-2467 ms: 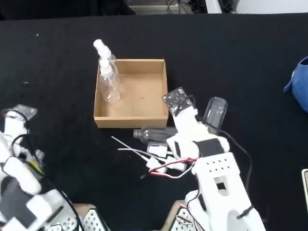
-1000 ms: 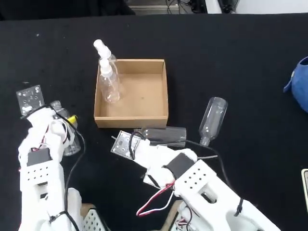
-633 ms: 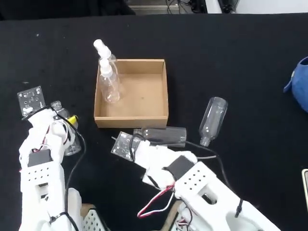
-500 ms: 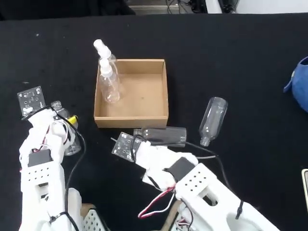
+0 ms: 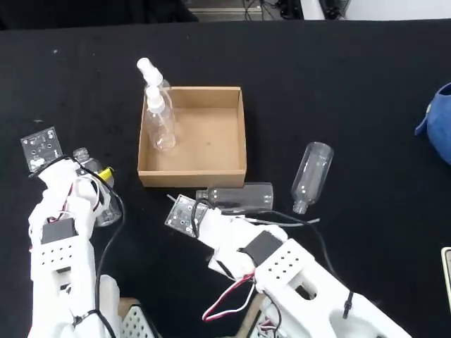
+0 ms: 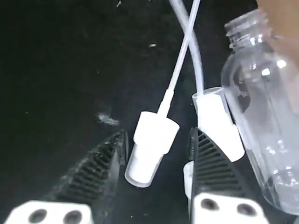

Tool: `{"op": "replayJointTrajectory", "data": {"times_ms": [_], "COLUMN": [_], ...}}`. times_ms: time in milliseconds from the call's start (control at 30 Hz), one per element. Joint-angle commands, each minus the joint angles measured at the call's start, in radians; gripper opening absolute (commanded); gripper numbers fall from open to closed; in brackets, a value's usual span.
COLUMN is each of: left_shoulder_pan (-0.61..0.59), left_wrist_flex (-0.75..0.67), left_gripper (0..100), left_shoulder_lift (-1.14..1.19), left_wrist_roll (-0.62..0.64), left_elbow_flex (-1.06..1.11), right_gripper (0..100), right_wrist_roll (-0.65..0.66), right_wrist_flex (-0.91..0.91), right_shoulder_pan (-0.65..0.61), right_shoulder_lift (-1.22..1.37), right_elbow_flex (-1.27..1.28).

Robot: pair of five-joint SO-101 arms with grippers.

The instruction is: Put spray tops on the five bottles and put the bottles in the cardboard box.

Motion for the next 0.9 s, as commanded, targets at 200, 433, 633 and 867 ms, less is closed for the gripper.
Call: {"op": "replayJointTrajectory", "data": {"times_ms": [200,433,633,867], "left_shoulder_pan": [0.001,-0.007,-0.108,-0.14], "left_wrist_flex": [-0.011,-0.011,-0.012,-0.018], "left_gripper": [3,3,3,3], "left_shoulder_lift": [-0.028,-0.028,-0.028,-0.028], "left_wrist_roll": [0.015,0.018,0.026,0.118], "left_elbow_flex": [-0.007,-0.007,-0.007,0.022], "right_gripper": [18.7,6.0,1.1,1.1], "right_wrist_roll": [-0.003,0.037,0.095,0.097], "right_wrist_flex": [-0.035,-0.028,0.0,0.321], "right_shoulder_pan": [-0.167,-0.173,-0.12,0.074], "right_shoulder_lift": [0.008,0.008,0.002,0.002], "right_elbow_flex": [0.028,0.03,0.001,-0.329]}}
